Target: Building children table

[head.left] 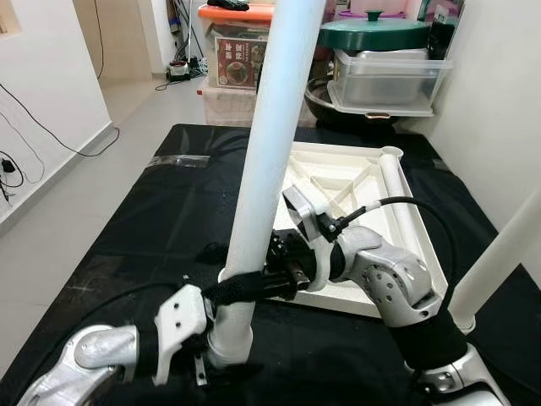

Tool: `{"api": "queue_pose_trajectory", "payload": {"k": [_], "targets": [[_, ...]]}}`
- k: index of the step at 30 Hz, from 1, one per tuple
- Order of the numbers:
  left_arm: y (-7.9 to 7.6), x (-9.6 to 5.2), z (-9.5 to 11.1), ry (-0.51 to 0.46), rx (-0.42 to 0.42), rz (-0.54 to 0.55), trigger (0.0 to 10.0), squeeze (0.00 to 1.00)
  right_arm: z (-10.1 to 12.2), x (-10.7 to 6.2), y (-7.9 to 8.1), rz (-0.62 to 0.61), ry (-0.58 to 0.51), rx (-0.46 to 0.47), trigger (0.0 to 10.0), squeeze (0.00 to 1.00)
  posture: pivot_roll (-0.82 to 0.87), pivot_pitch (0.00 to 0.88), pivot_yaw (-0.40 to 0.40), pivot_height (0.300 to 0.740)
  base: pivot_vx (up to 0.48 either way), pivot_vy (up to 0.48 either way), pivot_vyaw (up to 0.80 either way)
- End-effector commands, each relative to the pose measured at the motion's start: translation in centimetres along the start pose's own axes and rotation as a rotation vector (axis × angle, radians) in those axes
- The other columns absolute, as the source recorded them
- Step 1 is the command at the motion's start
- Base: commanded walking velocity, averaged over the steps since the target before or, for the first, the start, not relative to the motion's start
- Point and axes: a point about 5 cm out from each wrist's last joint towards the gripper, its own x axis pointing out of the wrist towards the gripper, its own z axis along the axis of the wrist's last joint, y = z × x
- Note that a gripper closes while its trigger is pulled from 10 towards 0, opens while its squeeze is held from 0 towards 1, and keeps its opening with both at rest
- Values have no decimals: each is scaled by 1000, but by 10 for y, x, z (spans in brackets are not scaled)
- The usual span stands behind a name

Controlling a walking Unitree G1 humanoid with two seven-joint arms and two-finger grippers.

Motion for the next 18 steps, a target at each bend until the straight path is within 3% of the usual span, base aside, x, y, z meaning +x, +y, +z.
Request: {"api": "queue_pose_trajectory", "payload": {"k": [1, 3, 7, 9, 11, 12, 13, 14, 17, 18], "targets": [[16, -6, 2, -5, 27, 115, 10000, 1000, -4, 1, -1, -1, -12, 34, 0, 0, 52, 0, -38, 740, 0, 0, 0], [21, -10, 6, -30, 23, 156, 10000, 1000, -4, -3, -7, -59, -3, 6, 0, 0, 53, 0, -40, 740, 0, 0, 0], [26, -25, 17, -109, -29, 254, 10000, 1000, 11, -35, -44, -362, 19, -100, 0, 0, 63, 0, -50, 740, 0, 0, 0], [26, -27, 18, -114, -29, 263, 10000, 1000, 15, -39, -48, -398, 11, -107, 0, 0, 63, 0, -50, 740, 0, 0, 0], [35, -33, 21, -126, -14, 402, 10000, 1000, 27, -59, -68, -631, -16, -134, 0, 0, 67, 0, -54, 740, 0, 0, 0], [35, -33, 21, -126, -14, 402, 10000, 1000, 27, -59, -68, -631, -16, -134, 0, 0, 67, 0, -54, 740, 0, 0, 0], [39, -35, 23, -132, -5, 466, 10000, 1000, 31, -66, -73, -707, -31, -136, 0, 0, 71, 0, -56, 740, 0, 0, 0], [46, -38, 24, -156, -4, 557, 10000, 0, 35, -74, -78, -791, -50, -138, 0, 0, 76, 0, -59, 740, 0, 0, 0], [49, -41, 24, -174, 0, 629, 10000, 0, 39, -81, -81, -862, -79, -144, 0, 0, 76, 0, -59, 740, 0, 0, 0], [53, -42, 20, -166, -6, 707, 10000, 0, 44, -87, -84, -946, -116, -143, 0, 0, 80, 0, -59, 740, 0, 0, 0]]}}
